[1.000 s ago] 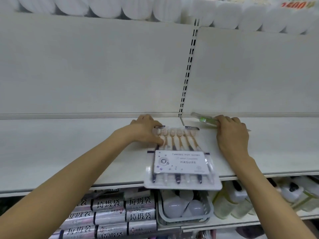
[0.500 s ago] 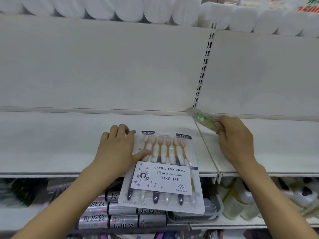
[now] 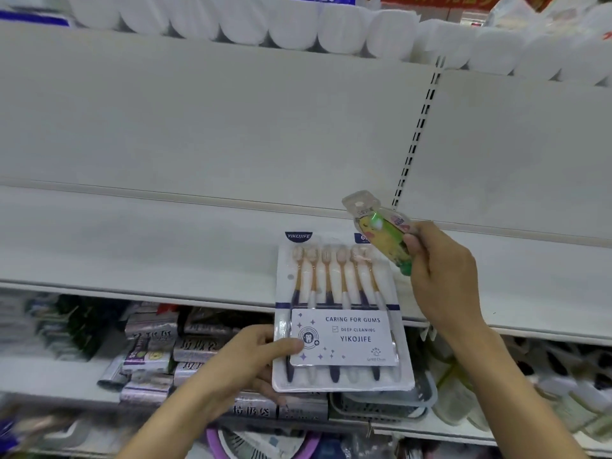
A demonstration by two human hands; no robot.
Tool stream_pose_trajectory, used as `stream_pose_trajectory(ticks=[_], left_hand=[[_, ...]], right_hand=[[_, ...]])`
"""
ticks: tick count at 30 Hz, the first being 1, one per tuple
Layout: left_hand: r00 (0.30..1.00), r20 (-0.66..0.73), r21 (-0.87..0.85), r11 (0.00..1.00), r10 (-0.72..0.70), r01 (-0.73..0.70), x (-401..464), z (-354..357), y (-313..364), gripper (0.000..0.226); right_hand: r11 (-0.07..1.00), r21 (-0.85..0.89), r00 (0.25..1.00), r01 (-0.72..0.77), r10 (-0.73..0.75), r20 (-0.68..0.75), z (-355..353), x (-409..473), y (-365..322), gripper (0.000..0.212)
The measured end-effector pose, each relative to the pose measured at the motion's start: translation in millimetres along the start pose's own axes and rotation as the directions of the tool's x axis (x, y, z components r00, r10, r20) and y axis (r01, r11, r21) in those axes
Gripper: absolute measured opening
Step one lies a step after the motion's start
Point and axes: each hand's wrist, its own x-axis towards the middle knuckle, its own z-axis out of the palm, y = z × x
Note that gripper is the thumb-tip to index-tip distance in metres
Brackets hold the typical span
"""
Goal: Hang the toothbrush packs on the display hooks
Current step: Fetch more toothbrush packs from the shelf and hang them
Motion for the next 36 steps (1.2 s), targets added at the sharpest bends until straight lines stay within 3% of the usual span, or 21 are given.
stream_pose_trajectory(ticks=[7,11,18,26,36], left_hand=[[0.962,-0.111,-0.014,0.967,0.251,-0.254,-19.5,-6.6,-11.3,0.024],[0.911,-0.259,-0.044,0.938,0.321,-0.344,-38.8,-35.1,-22.4,0.025],[0.824,-0.431,-0.019,0.910,0.367,-0.415,-79.6,-122.4,-50.1,0.042],[0.762,-0.524,0.019,0.900,0.380,-0.436,-162.9,-231.3,-84.3,0.061],[0.656,-0.681,0.010,0.900,0.325,-0.436,-275.5,-363.1,-140.2,0.040]], right_hand=[[0.972,0.213,0.995,-0.103,0.104,0.008,-10.1,-1.2,-18.0,0.014],[0.931,0.331,0.989,-0.151,0.144,0.046,-2.0,-6.2,-43.7,0.022],[0.856,0.489,0.977,-0.166,0.076,0.199,33.4,-14.3,-122.3,0.013],[0.718,0.630,0.915,-0.295,0.023,0.403,95.2,-31.5,-245.9,0.009],[0.623,0.696,0.858,-0.357,-0.077,0.509,172.1,-65.5,-414.4,0.012]])
